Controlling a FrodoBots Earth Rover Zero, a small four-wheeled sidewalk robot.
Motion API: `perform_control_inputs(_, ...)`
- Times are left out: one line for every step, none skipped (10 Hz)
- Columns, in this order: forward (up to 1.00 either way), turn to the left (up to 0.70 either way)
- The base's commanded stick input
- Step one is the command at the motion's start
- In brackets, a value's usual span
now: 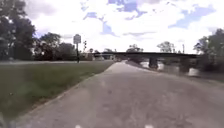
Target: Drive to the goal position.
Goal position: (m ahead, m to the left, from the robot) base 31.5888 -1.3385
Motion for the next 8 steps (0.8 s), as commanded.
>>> perform_control_inputs(1.00, 0.00)
perform_control_inputs(1.00, 0.00)
perform_control_inputs(1.00, 0.00)
perform_control_inputs(1.00, 0.00)
perform_control_inputs(1.00, 0.00)
perform_control_inputs(1.00, 0.00)
perform_control_inputs(1.00, 0.00)
perform_control_inputs(1.00, 0.00)
